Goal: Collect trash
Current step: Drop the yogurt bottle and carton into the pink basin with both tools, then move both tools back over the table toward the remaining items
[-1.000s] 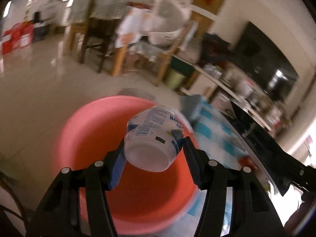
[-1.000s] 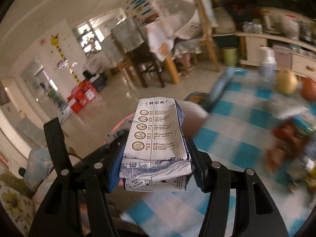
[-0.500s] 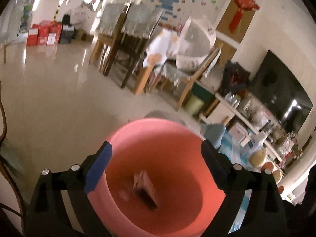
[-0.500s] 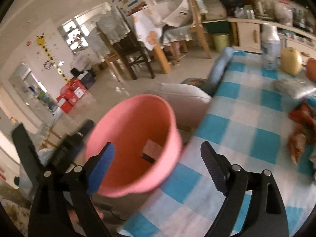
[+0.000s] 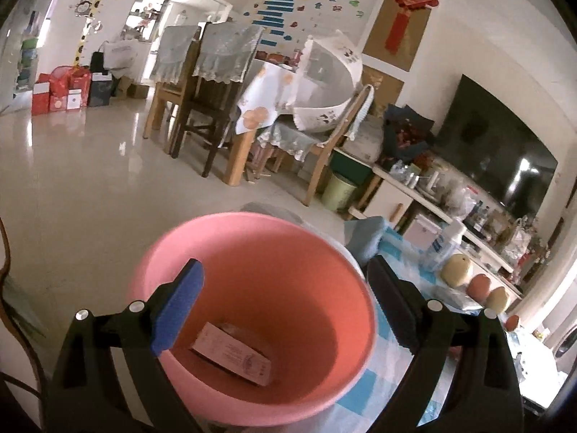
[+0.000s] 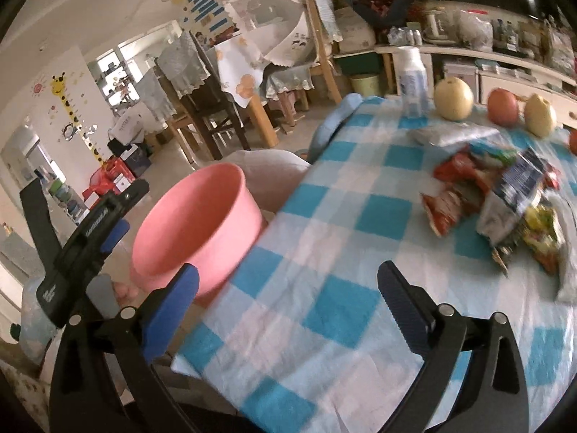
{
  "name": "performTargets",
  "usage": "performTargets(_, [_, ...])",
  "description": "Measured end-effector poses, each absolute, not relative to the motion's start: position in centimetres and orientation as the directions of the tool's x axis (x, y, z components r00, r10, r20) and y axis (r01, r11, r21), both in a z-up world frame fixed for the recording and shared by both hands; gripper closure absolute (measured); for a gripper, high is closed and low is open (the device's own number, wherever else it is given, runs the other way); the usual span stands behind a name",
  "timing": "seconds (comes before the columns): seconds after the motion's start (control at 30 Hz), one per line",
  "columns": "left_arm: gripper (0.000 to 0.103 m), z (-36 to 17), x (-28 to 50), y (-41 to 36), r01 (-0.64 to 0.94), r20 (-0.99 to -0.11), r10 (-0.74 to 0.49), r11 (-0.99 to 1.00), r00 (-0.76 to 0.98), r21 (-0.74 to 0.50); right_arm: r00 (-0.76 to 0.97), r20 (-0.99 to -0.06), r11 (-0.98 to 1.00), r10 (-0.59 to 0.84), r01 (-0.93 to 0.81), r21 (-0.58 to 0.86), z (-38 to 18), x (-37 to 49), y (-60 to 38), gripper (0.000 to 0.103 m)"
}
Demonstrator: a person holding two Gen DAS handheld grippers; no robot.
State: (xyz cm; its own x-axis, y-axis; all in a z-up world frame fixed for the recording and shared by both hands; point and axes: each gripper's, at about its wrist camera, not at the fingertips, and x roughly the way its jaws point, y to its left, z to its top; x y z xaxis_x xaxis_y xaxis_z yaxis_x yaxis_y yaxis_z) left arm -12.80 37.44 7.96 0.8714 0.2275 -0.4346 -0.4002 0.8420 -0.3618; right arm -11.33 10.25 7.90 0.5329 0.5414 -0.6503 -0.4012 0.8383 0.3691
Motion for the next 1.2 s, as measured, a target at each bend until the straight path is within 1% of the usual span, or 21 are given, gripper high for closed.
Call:
performTargets(0.13, [0.01, 7.5, -12.7, 35.9, -0.356, -0.432, 0.173, 0.85, 0.885, -0.389, 0.529, -0.659, 0.844, 0.535, -0.378, 0.381, 7.3, -13.0, 8.1, 0.005])
performTargets(0.3, [0.01, 7.6, -12.5, 32.9, -0.302, -0.431, 0.14, 0.892, 0.892, -0.336, 0.532, -0.654, 0.842, 0.538, -0.364, 0.398, 7.0, -14.2, 6.0, 0.005])
performTargets(0.4, [0.01, 7.5, -12.3, 31.1, -0.279, -0.45, 0.125, 0.914, 0.884, -0.294, 0.541, -0.647, 0.843, 0.537, -0.355, 0.403, 6.9, -14.6, 5.0, 0.005])
performTargets(0.53, [0.01, 7.1, -12.2, 29.0, -0.235, -0.473, 0.091, 0.938, 0.877, -0.256, 0.571, -0.648, 0.863, 0.503, -0.368, 0.346, 7.0, -15.2, 4.0, 0.005])
performTargets(0.8, [0.01, 7.7, -12.6, 24.8, -0.142, -0.449, 0.047, 0.973, 0.892, -0.18, 0.598, -0.644, 0.878, 0.477, -0.345, 0.33, 7.2, -15.2, 0.9, 0.005])
performTargets(1.2, [0.01, 7.8, -11.9, 19.6, -0.069, -0.465, 0.025, 0.995, 0.885, -0.078, 0.641, -0.645, 0.904, 0.416, -0.21, 0.374, 7.1, -13.9, -5.7, 0.005])
